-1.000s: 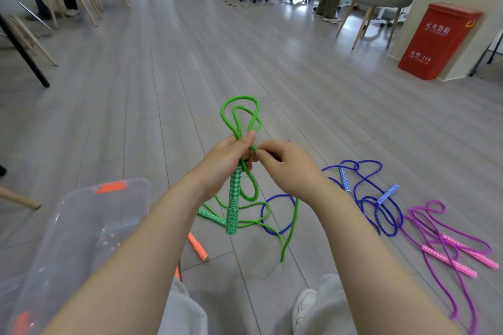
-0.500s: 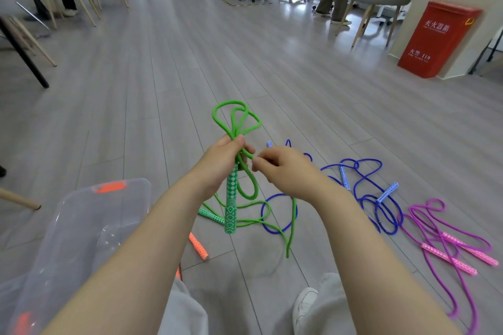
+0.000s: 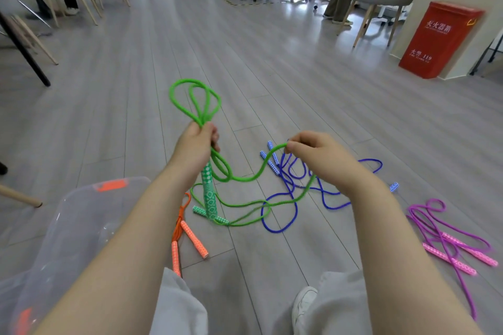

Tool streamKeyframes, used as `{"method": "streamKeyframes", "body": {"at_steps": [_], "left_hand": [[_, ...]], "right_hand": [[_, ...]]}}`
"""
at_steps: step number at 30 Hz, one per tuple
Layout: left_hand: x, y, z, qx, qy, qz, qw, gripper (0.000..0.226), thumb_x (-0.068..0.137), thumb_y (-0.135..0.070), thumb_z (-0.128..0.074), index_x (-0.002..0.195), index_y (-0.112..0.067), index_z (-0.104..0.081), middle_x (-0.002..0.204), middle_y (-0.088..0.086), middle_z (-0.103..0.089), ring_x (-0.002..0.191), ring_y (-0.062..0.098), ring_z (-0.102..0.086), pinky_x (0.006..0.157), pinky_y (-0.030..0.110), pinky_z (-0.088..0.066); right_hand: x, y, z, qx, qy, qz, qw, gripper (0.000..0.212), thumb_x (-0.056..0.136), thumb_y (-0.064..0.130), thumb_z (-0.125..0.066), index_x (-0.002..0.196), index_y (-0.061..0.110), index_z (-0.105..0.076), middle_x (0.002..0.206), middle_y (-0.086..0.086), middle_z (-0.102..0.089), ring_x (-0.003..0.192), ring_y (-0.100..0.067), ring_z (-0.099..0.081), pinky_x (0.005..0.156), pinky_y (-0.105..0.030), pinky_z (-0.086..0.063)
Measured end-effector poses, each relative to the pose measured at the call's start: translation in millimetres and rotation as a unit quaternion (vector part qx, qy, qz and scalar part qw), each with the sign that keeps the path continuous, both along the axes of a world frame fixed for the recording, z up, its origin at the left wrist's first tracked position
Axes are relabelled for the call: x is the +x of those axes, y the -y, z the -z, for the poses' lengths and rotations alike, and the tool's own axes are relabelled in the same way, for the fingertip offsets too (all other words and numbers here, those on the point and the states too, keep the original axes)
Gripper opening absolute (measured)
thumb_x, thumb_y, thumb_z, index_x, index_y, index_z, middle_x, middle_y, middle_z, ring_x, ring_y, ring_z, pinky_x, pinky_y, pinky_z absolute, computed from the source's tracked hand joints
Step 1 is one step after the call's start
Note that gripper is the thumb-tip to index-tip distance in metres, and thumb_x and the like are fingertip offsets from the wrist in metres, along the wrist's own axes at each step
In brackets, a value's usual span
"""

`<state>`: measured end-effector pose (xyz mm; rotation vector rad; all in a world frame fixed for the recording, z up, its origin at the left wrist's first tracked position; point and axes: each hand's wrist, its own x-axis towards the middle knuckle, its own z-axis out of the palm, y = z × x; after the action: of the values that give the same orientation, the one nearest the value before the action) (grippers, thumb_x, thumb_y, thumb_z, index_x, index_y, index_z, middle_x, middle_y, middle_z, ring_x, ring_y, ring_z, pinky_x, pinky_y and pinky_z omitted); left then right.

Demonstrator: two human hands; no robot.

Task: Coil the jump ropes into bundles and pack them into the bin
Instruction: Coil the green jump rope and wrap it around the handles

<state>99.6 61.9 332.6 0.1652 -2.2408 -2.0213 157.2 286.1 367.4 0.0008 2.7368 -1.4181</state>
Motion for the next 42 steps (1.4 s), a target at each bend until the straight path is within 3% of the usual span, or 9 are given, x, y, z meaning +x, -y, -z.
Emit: {"method": "streamKeyframes", "body": {"at_steps": [6, 9, 13, 17, 25, 30, 34, 37, 42], "left_hand": [[21.4, -21.2, 3.4, -0.112, 0.025, 0.18, 0.977, 0.02, 0.102, -0.022, -0.042, 0.095, -0.016, -0.06, 0.093, -0.006, -0.073, 0.07, 0.015, -0.054, 0.084, 0.044, -0.05], [25.1, -25.8, 2.6, -0.115, 0.027, 0.202, 0.972, 0.021, 0.103, -0.024, -0.043, 0.093, -0.023, -0.061, 0.105, 0.013, -0.07, 0.071, 0.012, -0.056, 0.08, 0.04, -0.048], [28.5, -30.2, 2.4, -0.121, 0.028, 0.228, 0.966, 0.021, 0.104, -0.024, -0.042, 0.099, -0.012, -0.059, 0.08, 0.007, -0.063, 0.06, -0.001, -0.055, 0.062, 0.014, -0.042], [29.5, -31.1, 3.1, -0.057, 0.039, 0.272, 0.96, 0.029, 0.104, -0.023, -0.041, 0.113, -0.003, -0.06, 0.096, 0.01, -0.07, 0.076, 0.012, -0.058, 0.077, 0.029, -0.05], [28.8, -27.9, 4.8, -0.042, 0.095, 0.325, 0.94, 0.023, 0.104, -0.021, -0.042, 0.107, -0.003, -0.057, 0.072, -0.004, -0.054, 0.082, 0.016, -0.064, 0.09, 0.035, -0.047], [18.7, -17.8, 3.0, -0.056, 0.081, 0.224, 0.97, 0.02, 0.103, -0.019, -0.044, 0.085, -0.015, -0.052, 0.067, -0.004, -0.05, 0.071, 0.016, -0.058, 0.083, 0.036, -0.045], [1.3, -1.6, -1.6, 0.073, 0.067, 0.016, 0.995, 0.025, 0.102, -0.014, -0.04, 0.08, -0.018, -0.048, 0.065, -0.002, -0.046, 0.063, 0.014, -0.054, 0.063, 0.028, -0.044], [-9.5, 15.0, -1.8, 0.209, 0.047, -0.127, 0.968, 0.023, 0.101, -0.013, -0.038, 0.079, -0.018, -0.045, 0.063, -0.004, -0.042, 0.056, 0.011, -0.045, 0.055, 0.023, -0.037], [-7.1, 0.6, 3.7, 0.202, 0.08, -0.092, 0.972, 0.023, 0.102, -0.015, -0.037, 0.081, -0.018, -0.045, 0.062, -0.004, -0.043, 0.056, 0.011, -0.044, 0.055, 0.024, -0.037]], "right_hand": [[-4.0, 20.2, 9.8, 0.014, 0.0, -0.048, 0.999, 0.021, 0.095, 0.031, -0.055, 0.075, 0.027, -0.061, 0.065, 0.005, -0.045, 0.056, -0.011, -0.037, 0.06, -0.028, -0.034], [-7.5, 26.4, 16.0, 0.029, -0.014, -0.04, 0.999, 0.021, 0.096, 0.032, -0.053, 0.078, 0.028, -0.061, 0.06, 0.014, -0.051, 0.059, -0.011, -0.046, 0.061, -0.028, -0.04], [-10.8, 33.9, 23.9, -0.007, -0.028, -0.019, 0.999, 0.021, 0.093, 0.04, -0.053, 0.082, 0.024, -0.063, 0.083, 0.009, -0.073, 0.086, -0.012, -0.07, 0.083, -0.042, -0.056], [-9.8, 37.7, 23.1, 0.013, -0.072, 0.017, 0.997, 0.02, 0.096, 0.03, -0.052, 0.084, 0.021, -0.064, 0.072, 0.009, -0.068, 0.067, -0.003, -0.062, 0.066, -0.028, -0.05], [-9.8, 34.3, 22.1, 0.078, -0.073, 0.031, 0.994, 0.02, 0.094, 0.037, -0.056, 0.079, 0.026, -0.063, 0.068, 0.01, -0.061, 0.062, -0.005, -0.052, 0.056, -0.027, -0.037], [-12.1, 22.4, 18.2, 0.044, -0.06, 0.045, 0.996, 0.031, 0.087, 0.046, -0.065, 0.077, 0.017, -0.064, 0.052, 0.009, -0.046, 0.05, -0.007, -0.04, 0.054, -0.025, -0.035], [-12.5, 4.6, 8.6, 0.01, -0.061, 0.068, 0.996, 0.028, 0.09, 0.043, -0.064, 0.078, 0.017, -0.066, 0.052, 0.011, -0.048, 0.043, -0.004, -0.038, 0.049, -0.021, -0.034], [-12.4, -6.5, 7.2, -0.012, -0.07, 0.088, 0.994, 0.029, 0.091, 0.041, -0.063, 0.08, 0.014, -0.067, 0.058, 0.006, -0.046, 0.046, -0.006, -0.035, 0.052, -0.024, -0.032], [-13.5, 3.1, 7.8, -0.036, -0.072, 0.115, 0.99, 0.021, 0.097, 0.028, -0.052, 0.087, 0.018, -0.068, 0.057, 0.007, -0.043, 0.041, -0.005, -0.031, 0.049, -0.025, -0.028]]}}
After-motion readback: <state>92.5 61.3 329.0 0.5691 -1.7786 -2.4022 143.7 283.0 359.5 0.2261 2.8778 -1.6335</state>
